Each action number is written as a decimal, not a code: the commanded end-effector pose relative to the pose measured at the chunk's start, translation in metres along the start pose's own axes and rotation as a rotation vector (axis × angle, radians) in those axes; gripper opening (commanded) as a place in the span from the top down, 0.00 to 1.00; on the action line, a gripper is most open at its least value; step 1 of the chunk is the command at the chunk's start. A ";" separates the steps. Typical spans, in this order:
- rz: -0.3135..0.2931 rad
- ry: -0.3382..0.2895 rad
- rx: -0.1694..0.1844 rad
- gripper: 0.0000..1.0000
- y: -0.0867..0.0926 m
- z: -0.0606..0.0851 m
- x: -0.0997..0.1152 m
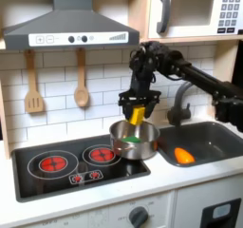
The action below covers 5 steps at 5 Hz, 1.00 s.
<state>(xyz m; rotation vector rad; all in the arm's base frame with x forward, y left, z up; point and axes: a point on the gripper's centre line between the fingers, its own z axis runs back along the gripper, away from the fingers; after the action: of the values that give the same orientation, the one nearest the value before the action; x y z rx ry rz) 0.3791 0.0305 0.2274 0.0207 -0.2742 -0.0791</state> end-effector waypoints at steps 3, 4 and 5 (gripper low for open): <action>0.153 0.029 0.086 1.00 0.028 0.004 -0.029; 0.181 0.040 0.101 1.00 0.036 -0.002 -0.038; 0.198 0.047 0.109 1.00 0.041 -0.006 -0.042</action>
<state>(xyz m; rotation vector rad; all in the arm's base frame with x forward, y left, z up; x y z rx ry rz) 0.3448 0.0730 0.2139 0.1027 -0.2390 0.1292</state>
